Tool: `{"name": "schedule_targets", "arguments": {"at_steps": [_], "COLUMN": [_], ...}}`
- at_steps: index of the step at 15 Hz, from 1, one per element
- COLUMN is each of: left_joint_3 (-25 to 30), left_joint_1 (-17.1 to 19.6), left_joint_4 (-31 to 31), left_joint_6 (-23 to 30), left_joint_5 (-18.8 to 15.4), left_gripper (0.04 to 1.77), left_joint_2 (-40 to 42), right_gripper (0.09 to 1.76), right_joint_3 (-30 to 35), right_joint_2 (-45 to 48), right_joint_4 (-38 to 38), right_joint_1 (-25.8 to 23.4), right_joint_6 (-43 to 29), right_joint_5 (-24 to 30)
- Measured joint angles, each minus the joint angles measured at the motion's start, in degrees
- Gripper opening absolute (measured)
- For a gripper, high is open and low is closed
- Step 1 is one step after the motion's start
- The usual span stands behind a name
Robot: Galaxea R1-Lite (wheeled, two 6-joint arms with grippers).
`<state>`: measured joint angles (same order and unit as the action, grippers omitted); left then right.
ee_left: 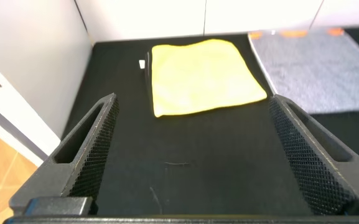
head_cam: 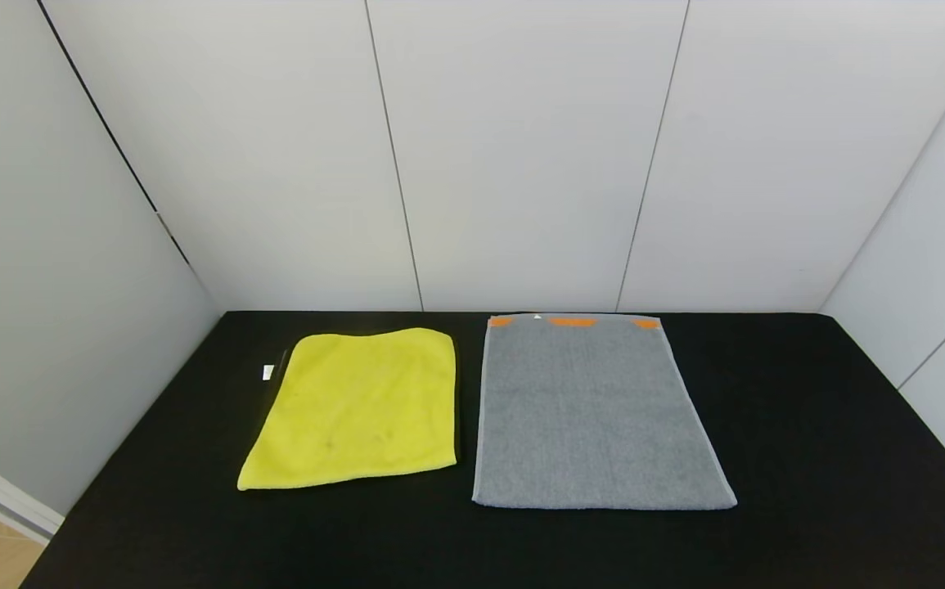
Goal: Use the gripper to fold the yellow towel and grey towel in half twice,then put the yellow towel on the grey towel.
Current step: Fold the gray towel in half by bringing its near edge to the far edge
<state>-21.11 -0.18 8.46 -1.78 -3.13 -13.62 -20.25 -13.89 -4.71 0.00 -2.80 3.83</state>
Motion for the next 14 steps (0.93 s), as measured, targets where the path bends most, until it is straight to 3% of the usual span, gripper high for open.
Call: {"name": "schedule_targets", "arguments": {"at_steps": [5, 9, 14], "left_joint_3": [-13.5, -22.0, -29.6], "left_joint_1": [-3.0, -11.4, -22.5], "left_joint_4": [0.8, 0.4, -1.4], "left_joint_6": [-4.6, -5.6, -5.0], "left_joint_5": [-1.9, -1.3, 2.6], "left_gripper": [1.72, 1.72, 1.72], "left_joint_2": [-25.7, -45.2, -65.4], "right_gripper": [1.71, 1.71, 1.71], "right_joint_3": [-12.1, -17.7, -22.1], "right_joint_2": [-22.2, -40.2, -59.3], "right_joint_4": [-0.5, -0.3, 0.3], "right_joint_1": [1.3, 5.9, 8.5], "right_joint_6": [0.0, 0.0, -0.2], "right_joint_5": [2.5, 3.8, 4.3]}}
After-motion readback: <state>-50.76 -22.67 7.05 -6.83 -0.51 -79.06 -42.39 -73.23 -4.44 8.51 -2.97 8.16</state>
